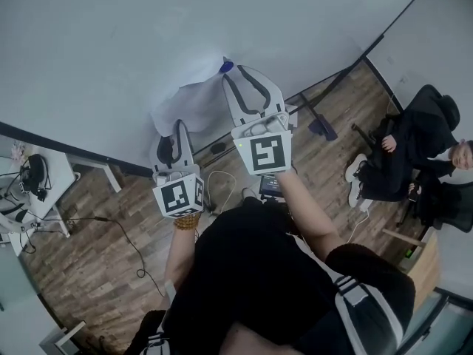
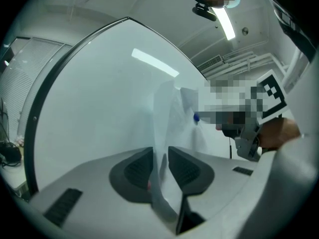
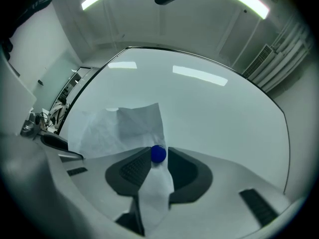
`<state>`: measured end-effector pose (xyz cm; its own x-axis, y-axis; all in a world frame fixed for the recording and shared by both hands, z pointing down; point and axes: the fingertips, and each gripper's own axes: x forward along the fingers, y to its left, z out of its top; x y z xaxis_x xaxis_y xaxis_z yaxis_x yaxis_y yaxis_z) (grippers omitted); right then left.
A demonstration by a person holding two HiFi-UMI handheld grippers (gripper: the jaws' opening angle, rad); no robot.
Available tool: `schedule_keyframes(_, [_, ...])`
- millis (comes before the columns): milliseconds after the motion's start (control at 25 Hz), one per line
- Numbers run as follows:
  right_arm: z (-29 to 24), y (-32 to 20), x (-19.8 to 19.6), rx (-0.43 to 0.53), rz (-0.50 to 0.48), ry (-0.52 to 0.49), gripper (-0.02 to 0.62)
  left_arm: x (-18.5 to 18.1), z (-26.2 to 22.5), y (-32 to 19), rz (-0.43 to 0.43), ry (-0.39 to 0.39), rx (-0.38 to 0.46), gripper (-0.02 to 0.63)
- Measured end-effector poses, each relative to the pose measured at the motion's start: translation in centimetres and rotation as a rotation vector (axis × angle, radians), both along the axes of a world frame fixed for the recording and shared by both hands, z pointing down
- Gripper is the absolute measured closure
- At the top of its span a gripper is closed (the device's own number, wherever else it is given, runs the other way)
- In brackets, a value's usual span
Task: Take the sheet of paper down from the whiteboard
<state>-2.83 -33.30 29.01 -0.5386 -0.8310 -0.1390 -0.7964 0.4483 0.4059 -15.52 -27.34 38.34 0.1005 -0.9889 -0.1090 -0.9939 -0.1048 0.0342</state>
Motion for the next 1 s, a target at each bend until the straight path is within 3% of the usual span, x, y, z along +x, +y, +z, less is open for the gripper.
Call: schedule_keyframes(1000, [0.3, -1.1, -0.9, -0.01, -0.055, 0.004, 0.469, -0.5, -0.5, 0.0, -0.07, -0.021, 0.011, 0.528])
